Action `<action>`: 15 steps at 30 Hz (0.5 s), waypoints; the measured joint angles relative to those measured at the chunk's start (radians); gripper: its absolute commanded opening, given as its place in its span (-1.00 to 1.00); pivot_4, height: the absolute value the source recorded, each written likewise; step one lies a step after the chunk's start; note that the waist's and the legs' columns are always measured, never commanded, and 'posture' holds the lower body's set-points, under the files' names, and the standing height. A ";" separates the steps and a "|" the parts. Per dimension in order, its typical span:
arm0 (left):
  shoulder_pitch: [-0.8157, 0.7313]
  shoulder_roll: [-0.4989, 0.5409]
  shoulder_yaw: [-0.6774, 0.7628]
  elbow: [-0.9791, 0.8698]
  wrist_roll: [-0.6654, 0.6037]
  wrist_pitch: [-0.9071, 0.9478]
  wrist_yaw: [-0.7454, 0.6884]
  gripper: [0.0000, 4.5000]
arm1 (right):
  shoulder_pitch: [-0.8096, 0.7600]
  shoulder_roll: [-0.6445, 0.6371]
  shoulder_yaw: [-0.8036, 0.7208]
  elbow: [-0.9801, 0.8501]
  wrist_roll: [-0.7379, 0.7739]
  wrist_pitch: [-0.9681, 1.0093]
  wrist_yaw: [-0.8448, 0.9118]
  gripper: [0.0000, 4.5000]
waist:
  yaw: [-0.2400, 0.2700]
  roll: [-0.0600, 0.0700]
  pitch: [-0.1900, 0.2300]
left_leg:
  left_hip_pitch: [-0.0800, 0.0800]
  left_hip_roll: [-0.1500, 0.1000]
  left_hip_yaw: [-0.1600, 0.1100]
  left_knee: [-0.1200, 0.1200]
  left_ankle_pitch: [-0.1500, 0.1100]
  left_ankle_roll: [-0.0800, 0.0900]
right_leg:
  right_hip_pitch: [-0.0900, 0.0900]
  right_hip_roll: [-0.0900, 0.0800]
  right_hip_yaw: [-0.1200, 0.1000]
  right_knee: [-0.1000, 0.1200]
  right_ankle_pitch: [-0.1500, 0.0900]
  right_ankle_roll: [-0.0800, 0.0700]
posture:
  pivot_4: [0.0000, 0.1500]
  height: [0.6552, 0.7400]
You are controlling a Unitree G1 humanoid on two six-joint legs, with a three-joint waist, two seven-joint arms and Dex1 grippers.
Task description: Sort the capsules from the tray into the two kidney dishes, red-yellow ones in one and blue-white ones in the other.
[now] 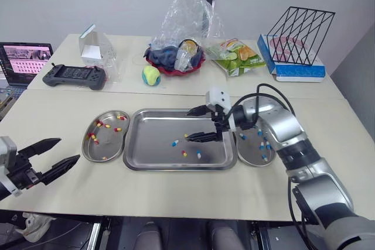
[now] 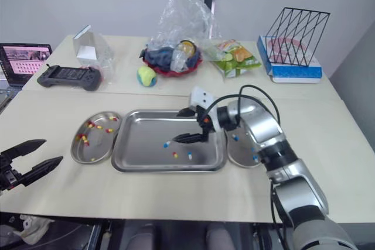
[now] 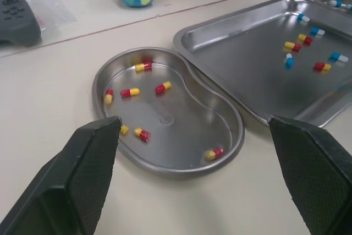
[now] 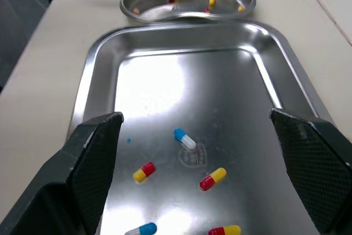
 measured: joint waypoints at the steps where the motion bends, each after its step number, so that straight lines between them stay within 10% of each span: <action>1: 0.008 -0.009 0.008 -0.005 0.000 -0.010 0.004 0.99 | -0.009 0.027 0.016 0.034 -0.021 -0.024 0.001 1.00 | -0.002 0.000 0.000 | 0.000 0.000 0.000 0.000 0.000 0.000 | 0.000 0.000 0.000 0.000 0.000 0.000 | 1.00 0.48; 7: 0.036 -0.020 0.015 -0.025 -0.009 -0.018 0.013 0.99 | -0.065 0.162 0.070 0.229 -0.142 -0.154 -0.053 1.00 | -0.004 0.000 0.000 | 0.000 0.000 0.000 0.000 0.000 0.000 | 0.000 0.000 0.000 0.000 0.000 0.000 | 1.00 0.48; 15: 0.042 -0.022 0.023 -0.037 -0.014 -0.016 0.017 1.00 | -0.082 0.191 0.070 0.326 -0.200 -0.202 -0.039 -0.12 | -0.005 0.000 0.000 | 0.000 0.000 0.000 0.000 0.000 0.000 | 0.000 0.000 0.000 0.000 0.000 0.000 | 1.00 0.48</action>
